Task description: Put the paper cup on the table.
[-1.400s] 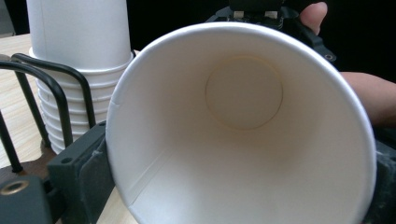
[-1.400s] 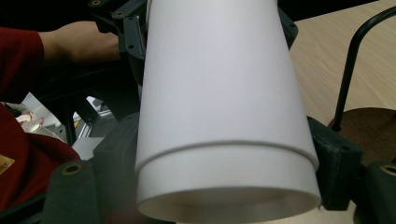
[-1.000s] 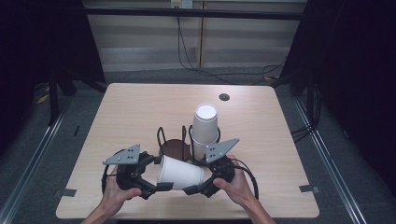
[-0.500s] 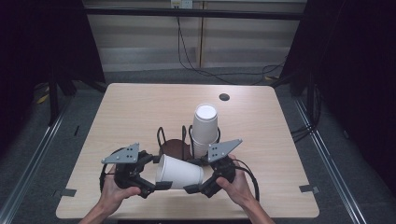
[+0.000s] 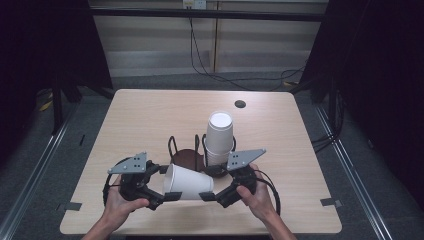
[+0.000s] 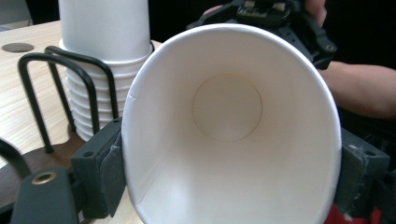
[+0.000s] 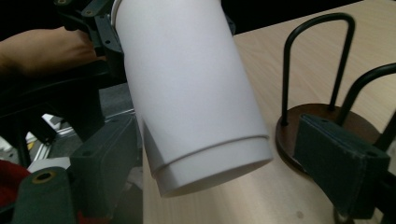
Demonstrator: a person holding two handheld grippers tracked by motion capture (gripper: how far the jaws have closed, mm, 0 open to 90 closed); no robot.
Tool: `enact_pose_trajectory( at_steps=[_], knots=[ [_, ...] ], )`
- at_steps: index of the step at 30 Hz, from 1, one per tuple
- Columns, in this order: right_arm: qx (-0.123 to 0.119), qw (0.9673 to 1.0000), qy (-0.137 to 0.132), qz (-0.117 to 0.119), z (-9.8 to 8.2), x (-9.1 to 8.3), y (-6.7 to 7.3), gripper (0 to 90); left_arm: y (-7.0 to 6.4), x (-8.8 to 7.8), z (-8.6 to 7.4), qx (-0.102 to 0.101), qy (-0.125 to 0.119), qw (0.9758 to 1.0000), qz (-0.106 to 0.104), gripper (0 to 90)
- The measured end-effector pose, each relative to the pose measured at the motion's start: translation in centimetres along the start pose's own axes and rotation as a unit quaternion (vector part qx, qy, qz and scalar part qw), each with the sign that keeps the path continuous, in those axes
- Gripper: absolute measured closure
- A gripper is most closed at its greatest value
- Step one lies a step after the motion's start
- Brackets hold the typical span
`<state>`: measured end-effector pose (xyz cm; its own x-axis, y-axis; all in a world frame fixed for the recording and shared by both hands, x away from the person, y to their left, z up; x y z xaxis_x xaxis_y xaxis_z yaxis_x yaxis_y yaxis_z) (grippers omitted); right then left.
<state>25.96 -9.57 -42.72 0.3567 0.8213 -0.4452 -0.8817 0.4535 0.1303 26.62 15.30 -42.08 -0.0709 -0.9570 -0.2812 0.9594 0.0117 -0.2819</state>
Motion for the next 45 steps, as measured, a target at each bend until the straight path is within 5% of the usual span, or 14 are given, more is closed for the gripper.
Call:
enact_pose_trajectory(
  at_steps=[11,15,21,34,45],
  knots=[
    [0.013,0.9987,0.004,-0.05,-0.7,-0.8,-0.5,13.7,0.2,-0.6,-0.1,-0.009,0.018,0.9994,0.029,14.6],
    [0.018,0.9967,-0.002,-0.08,-0.9,-1.3,-0.7,13.8,0.1,-1.1,0.4,0.005,0.039,0.998,0.049,14.6],
    [0.024,0.9947,0.009,-0.1,-1.5,-1.6,-0.9,13.8,0.3,-1.8,0.7,-0.012,0.045,0.9969,0.064,14.6],
    [0.039,0.9922,0.01,-0.118,-2.8,-2.2,-1.4,13.8,0.8,-3.8,0.5,-0.037,0.087,0.9919,0.086,14.3],
    [0.041,0.9906,0.008,-0.13,-3.0,-2.6,-1.7,13.8,1.5,-5.6,0.3,-0.061,0.119,0.984,0.117,14.0]
  ],
)
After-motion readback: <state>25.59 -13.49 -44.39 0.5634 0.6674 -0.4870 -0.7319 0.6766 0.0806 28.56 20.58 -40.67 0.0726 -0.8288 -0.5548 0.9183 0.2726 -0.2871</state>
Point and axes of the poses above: each handheld gripper's, and its own axes: x roughly forward along the jaws, z roughly out of its top, y roughly to its left, the point moved 3 cm from there along x, roughly forward along the jaws, and after that the axes turned 11 degrees about -z, right-handed, at the moved point
